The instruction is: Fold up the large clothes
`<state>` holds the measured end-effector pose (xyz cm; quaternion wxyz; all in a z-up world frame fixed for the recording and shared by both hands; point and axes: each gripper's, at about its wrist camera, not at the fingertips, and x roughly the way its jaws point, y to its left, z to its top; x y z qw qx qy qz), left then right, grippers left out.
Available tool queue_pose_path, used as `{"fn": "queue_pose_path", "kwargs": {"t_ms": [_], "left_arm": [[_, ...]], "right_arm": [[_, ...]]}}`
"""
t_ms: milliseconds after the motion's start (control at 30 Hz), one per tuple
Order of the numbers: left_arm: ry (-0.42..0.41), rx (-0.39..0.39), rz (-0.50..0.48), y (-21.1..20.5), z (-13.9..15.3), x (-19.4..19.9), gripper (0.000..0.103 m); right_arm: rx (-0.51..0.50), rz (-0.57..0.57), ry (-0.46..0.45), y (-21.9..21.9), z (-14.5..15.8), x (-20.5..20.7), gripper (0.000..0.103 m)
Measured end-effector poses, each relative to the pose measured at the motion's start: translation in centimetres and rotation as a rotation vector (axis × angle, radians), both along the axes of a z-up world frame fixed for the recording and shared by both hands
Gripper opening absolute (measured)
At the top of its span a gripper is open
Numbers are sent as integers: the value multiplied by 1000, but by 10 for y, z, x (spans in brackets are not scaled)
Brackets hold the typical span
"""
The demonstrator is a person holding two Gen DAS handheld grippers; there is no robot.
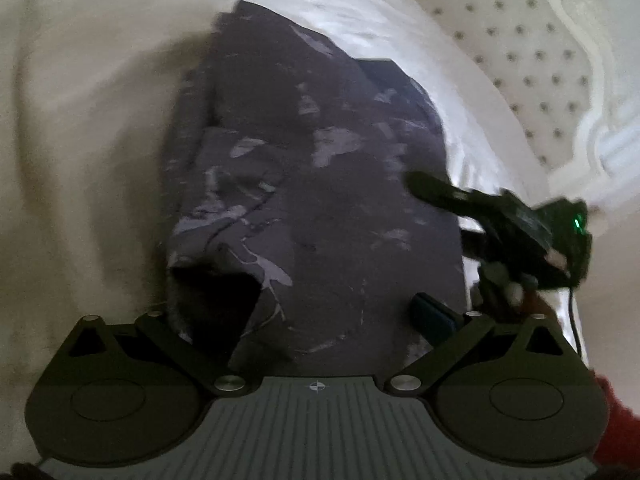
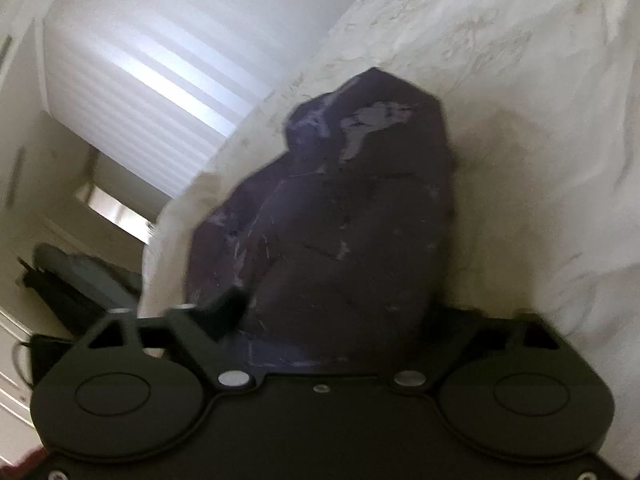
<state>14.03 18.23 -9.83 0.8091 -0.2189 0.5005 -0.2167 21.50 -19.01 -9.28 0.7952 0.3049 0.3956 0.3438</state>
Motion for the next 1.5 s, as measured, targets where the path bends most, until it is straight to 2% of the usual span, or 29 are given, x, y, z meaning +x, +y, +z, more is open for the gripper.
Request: {"fn": "queue_pose_path", "kwargs": {"t_ms": [67,167,300,467,567,733,800,833,967,1033,1100,1200,1367,1500], "left_arm": [[-2,-31,-18,-8,3,0,102],[-3,-92,-40,-27,2,7,102],[-49,-90,-99,-72,-10,24,102],[-89,-151,-141,-136,-23,72,102],[-116,-157,-181,-173,-25,103,102],[-152,-84,-214,-202,-31,126,98],[-154,-12,-217,-206,-39,122,97],[-156,1,-222,-204,-44,118,98],[-162,-37,-186,-178,-55,103,98],[-172,-39,-159,-168,-48,95,97],[-203,-1,-150,-162,-39,88,96],[-289,86,-122,-165,-21,74,96],[-448,266,-44,-158,10,32,96],[-528,342,0,-166,33,13,96]], "right_arm": [[17,10,1,-10,2,1,72],[11,-10,-13,-29,9,6,72],[-38,-63,-35,-63,20,20,72],[-127,-173,-61,-126,36,55,73],[-187,-257,-63,-159,42,81,75],[-268,-355,-49,-193,40,115,80],[-301,-402,-17,-195,32,121,96],[-328,-425,3,-191,26,121,100],[-286,-462,26,-182,12,111,102],[-301,-484,17,-188,19,106,102],[-323,-500,3,-197,26,92,102],[-358,-530,-60,-204,43,74,102],[-466,-569,-164,-187,72,26,102],[-511,-587,-200,-171,84,-16,102]]}}
